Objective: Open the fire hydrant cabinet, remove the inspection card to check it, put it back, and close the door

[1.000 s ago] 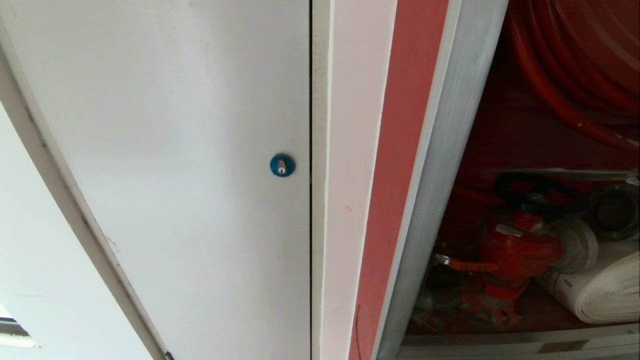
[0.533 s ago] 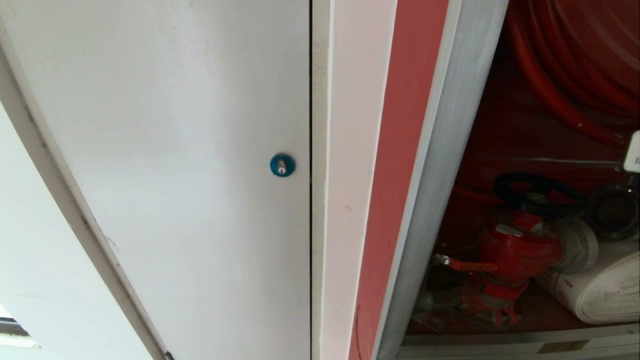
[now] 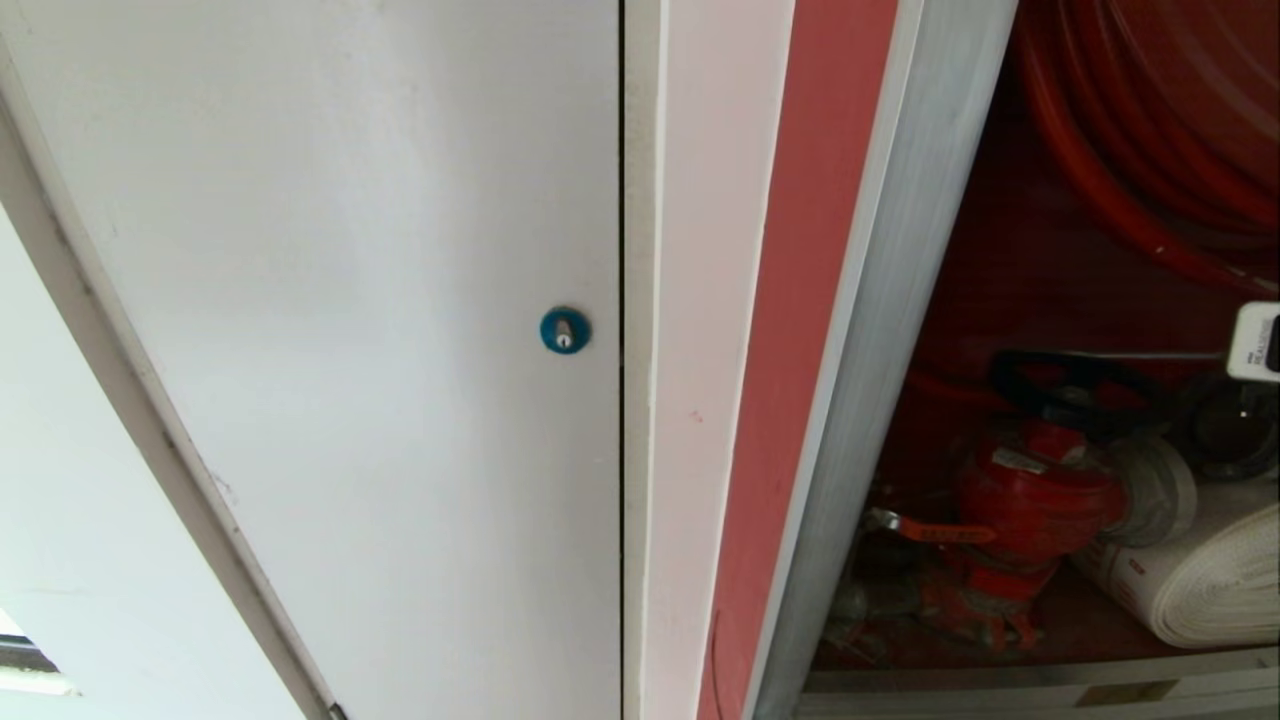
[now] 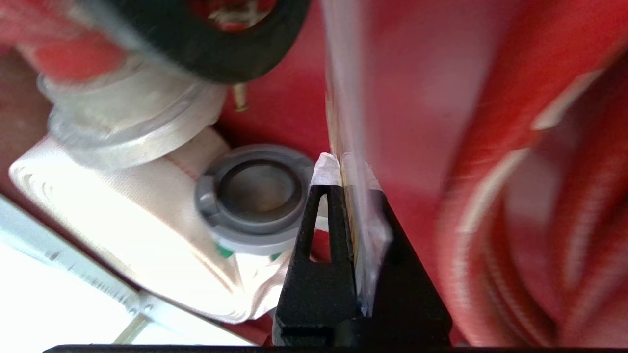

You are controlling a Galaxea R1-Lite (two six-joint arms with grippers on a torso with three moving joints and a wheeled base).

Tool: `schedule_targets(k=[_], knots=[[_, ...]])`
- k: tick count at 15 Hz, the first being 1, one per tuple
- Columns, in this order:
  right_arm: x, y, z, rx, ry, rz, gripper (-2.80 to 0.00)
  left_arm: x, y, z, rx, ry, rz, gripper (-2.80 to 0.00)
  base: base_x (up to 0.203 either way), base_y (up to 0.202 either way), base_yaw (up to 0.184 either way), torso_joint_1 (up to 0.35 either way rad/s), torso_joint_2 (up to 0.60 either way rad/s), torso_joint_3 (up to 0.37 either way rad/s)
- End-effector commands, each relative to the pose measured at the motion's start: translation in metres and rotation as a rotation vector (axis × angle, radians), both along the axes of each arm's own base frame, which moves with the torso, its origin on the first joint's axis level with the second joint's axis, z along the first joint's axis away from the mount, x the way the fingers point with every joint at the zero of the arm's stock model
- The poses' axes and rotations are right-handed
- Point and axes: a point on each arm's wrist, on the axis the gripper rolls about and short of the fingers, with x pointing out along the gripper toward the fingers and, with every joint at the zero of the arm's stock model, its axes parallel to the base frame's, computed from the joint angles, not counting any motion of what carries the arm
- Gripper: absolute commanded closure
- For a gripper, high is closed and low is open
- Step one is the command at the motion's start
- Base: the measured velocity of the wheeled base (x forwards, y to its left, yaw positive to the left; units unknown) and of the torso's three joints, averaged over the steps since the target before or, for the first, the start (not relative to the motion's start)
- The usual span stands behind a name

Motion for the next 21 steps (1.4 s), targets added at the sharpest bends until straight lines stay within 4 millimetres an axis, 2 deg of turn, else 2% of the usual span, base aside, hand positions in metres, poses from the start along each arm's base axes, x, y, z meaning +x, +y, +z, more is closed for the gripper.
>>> schedule_targets(k=[1,8,9,10,21], knots=[[0.000,-0.001,-0.003,-0.006,0.013,0.002,0.00,0.001,0.000,-0.003,0.001,0.012,0.000,0.00,0.000,0.000,0.000,0.000,0.00,0.000],[-0.001,-0.001,-0.005,-0.031,0.025,-0.006,0.00,0.001,0.000,-0.003,0.001,0.012,0.000,0.00,0.000,0.000,0.000,0.000,0.00,0.000],[-0.001,-0.001,-0.005,-0.035,0.024,-0.004,-0.99,0.001,0.000,-0.003,0.001,0.012,0.000,0.00,0.000,0.000,0.000,0.000,0.00,0.000],[-0.002,-0.001,-0.004,-0.037,0.017,-0.004,-2.80,0.001,0.000,-0.003,0.001,0.012,0.000,0.00,0.000,0.000,0.000,0.000,0.00,0.000],[-0.010,0.003,0.002,-0.049,-0.017,-0.003,-2.80,0.001,0.000,-0.003,0.001,0.012,0.000,0.00,0.000,0.000,0.000,0.000,0.00,0.000]])
